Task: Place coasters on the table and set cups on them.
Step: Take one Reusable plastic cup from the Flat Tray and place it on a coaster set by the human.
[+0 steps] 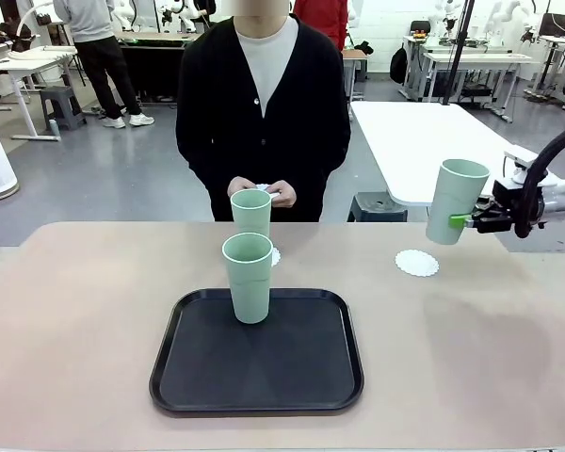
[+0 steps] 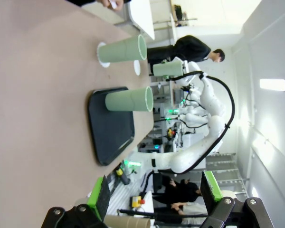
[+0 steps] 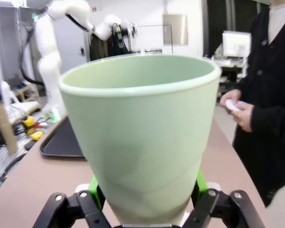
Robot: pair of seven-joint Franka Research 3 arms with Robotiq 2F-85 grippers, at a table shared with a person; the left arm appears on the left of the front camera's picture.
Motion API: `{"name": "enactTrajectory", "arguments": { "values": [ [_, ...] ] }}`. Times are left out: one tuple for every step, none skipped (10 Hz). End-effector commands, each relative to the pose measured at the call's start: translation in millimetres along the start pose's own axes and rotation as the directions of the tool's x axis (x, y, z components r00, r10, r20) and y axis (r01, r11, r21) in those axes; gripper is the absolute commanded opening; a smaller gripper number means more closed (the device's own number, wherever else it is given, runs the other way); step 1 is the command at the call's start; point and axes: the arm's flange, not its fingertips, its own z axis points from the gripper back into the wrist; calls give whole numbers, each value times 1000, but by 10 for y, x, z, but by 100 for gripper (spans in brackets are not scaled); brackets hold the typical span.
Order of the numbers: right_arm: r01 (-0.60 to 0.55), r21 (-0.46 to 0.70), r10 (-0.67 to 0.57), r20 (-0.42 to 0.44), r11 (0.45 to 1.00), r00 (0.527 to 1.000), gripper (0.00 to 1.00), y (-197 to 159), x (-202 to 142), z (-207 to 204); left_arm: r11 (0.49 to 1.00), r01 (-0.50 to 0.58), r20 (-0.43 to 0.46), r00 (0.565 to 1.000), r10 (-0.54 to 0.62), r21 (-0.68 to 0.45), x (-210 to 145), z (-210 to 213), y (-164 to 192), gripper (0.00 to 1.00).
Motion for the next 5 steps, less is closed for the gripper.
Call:
{"name": "enactTrajectory", "arguments": {
  "values": [
    [-1,-23,0,-33,1000,999,82,-114,-56,-99,1000,4,8,1000,-4,-7,0,11,-16,100],
    [-1,-34,0,-32,999,999,82,-140,-102,-141,1000,4,8,1000,-4,-7,0,11,-16,100],
    [8,-37,-10,-32,999,999,82,-165,-155,-182,1000,4,8,1000,-4,-7,0,11,-16,100],
    [24,-36,-25,-29,999,999,82,-179,-206,-214,1000,4,8,1000,-4,-7,0,11,-16,100],
    [28,-36,-29,-24,999,999,82,-186,-231,-243,1000,4,8,1000,-4,-7,0,11,-16,100]
  ]
}}
